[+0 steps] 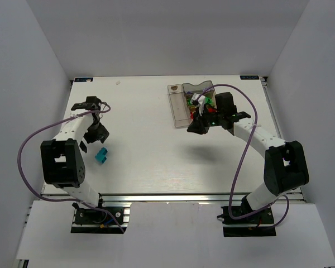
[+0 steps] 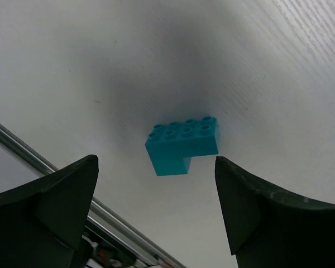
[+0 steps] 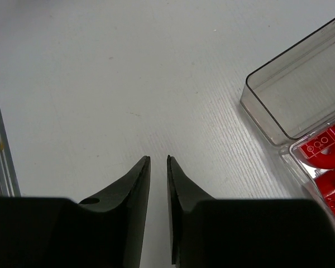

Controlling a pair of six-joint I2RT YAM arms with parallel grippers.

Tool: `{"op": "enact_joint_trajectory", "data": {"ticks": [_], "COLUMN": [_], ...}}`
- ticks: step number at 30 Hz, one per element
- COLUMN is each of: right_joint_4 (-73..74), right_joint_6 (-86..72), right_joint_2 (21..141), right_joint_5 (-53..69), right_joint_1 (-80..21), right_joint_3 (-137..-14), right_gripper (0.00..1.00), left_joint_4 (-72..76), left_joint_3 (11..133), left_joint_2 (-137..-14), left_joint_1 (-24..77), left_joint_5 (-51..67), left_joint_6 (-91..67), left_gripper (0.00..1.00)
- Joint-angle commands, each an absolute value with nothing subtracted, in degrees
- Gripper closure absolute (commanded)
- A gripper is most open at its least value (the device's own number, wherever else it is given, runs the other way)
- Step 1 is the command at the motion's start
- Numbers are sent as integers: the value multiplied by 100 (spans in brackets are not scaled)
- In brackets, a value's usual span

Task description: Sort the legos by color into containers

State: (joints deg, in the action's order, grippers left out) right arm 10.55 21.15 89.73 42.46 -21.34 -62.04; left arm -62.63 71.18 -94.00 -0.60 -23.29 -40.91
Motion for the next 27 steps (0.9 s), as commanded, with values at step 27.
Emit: {"op": "enact_joint_trajectory", "data": {"ticks": [27], "right_joint_4": [1573], "right_joint_6": [2153], "right_joint_2": [9185], "right_joint_5": [4096], "right_joint_1": [-2100], "right_joint_3": [-6627], "right_gripper": [75], "left_joint_4": [-4210], "left_joint_3": [5528], "left_joint_2": [-9051], "left_joint_1": [97], "left_joint_5": [-984], "left_joint_6": [-17], "left_gripper": [17]}}
